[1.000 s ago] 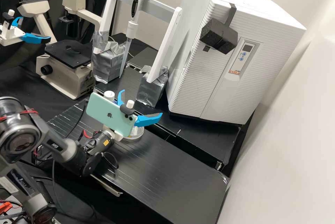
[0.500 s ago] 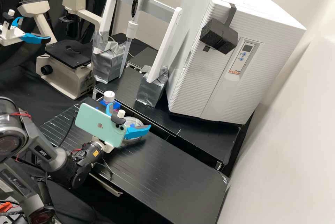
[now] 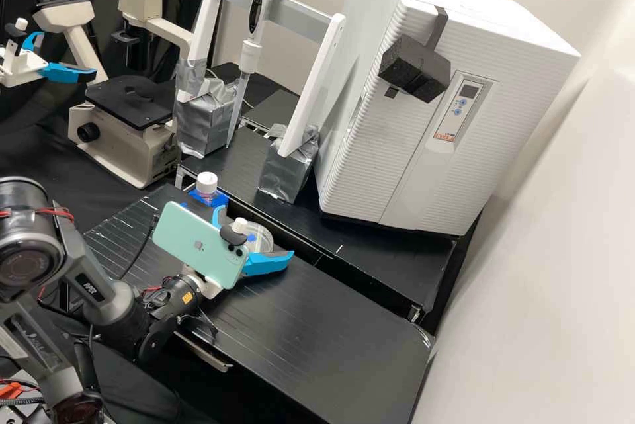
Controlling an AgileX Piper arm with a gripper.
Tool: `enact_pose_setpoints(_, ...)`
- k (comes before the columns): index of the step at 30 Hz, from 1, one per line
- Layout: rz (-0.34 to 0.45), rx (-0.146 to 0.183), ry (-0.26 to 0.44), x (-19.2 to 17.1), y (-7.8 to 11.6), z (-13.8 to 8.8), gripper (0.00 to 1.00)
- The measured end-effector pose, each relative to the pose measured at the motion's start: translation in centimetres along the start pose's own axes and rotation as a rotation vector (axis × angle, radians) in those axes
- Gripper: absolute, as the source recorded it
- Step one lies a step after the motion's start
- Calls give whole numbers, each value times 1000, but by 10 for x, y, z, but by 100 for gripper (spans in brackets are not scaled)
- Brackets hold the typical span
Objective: Open the lid
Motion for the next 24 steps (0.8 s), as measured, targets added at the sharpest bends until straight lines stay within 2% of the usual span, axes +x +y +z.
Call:
enact_pose_setpoints(17,-18,-10,0,0,-1,1,0)
enact_pose_setpoints(24,-3,-25,20,-2,1,-3,0)
